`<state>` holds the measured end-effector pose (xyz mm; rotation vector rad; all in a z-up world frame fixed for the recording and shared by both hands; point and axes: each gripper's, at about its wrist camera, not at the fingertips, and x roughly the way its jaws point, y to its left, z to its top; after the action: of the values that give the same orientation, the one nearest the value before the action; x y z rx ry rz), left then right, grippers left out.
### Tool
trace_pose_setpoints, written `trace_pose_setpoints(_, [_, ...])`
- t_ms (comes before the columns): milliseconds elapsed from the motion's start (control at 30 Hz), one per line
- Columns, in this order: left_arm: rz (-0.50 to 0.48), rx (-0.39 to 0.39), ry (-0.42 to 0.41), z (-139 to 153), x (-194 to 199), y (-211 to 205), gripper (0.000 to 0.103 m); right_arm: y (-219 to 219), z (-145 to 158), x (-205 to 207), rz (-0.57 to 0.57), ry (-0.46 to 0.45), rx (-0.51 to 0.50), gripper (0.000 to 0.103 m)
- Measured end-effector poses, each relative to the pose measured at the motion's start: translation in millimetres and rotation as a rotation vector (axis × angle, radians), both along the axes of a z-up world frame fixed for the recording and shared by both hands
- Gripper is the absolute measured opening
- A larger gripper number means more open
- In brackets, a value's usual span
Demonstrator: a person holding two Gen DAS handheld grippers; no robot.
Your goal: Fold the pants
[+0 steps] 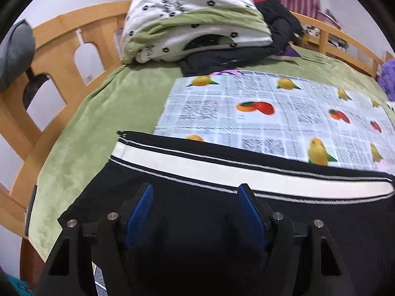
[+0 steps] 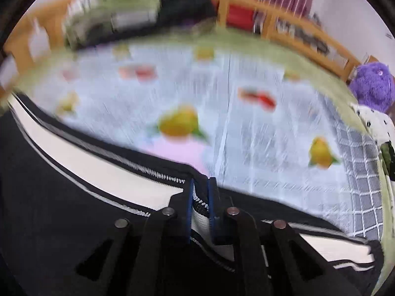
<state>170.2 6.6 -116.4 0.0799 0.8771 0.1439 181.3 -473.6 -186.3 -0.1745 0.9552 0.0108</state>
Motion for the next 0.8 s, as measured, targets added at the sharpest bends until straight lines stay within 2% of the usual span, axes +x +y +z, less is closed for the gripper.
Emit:
trace_pose_setpoints(67, [-0.025,0.015,-0.004,1.2,-6.1,-5.7,0.069,1.0,-4.8,-2.1,0.002,-0.022,-0.011,0.018])
trace_pose_setpoints(167, [-0.050,0.028,-0.009,2.3,-15.3,-9.2,0.069,-11.5,12.6,-17.8,-0.046,-0.008,0.025,0.029])
trace_pose_setpoints(200, [-0.052,0.026,-0.009,1.8,-18.0,-9.3,0.069,-19.5,19.7,-26.6,-0.064,-0.027,0.047,0.037])
trace_pose_setpoints(300, [-0.054,-0.009,0.002,-1.3,-23.5,-7.6,0.069,-42.0,43.8,-66.8,-0.151,-0.102,0.044,0.048])
trace_pose_setpoints(400, [-0.064,-0.056,0.018,-6.3,-27.5,-8.9,0.069,-83.9,62.6,-138.4,-0.327,-0.197,0.115,0.058])
trace_pose_setpoints(467, [-0.070,-0.077,0.028,-9.3,-29.6,-12.8,0.069,-105.1,65.2,-176.3,-0.452,-0.234,0.100,0.065])
trace_pose_setpoints(500, [-0.075,-0.087,0.030,-10.1,-30.4,-14.9,0.069,-119.1,63.2,-204.5,-0.556,-0.255,0.074,0.066])
trace_pose_setpoints(567, [-0.090,-0.109,0.035,-12.0,-33.0,-21.2,0.069,-136.8,57.1,-236.8,-0.666,-0.268,0.080,0.067])
trace_pose_setpoints(600, [-0.096,-0.115,0.037,-12.9,-34.2,-24.3,0.069,-150.5,50.6,-255.4,-0.725,-0.275,0.127,0.069])
trace_pose_setpoints(667, [-0.108,-0.135,0.048,-15.1,-36.6,-32.8,0.069,-166.4,37.9,-264.8,-0.781,-0.261,0.194,0.069])
trace_pose_setpoints(800, [-0.133,-0.160,0.072,-15.3,-42.8,-48.7,0.069,-193.5,3.8,-248.6,-0.806,-0.227,0.423,0.069])
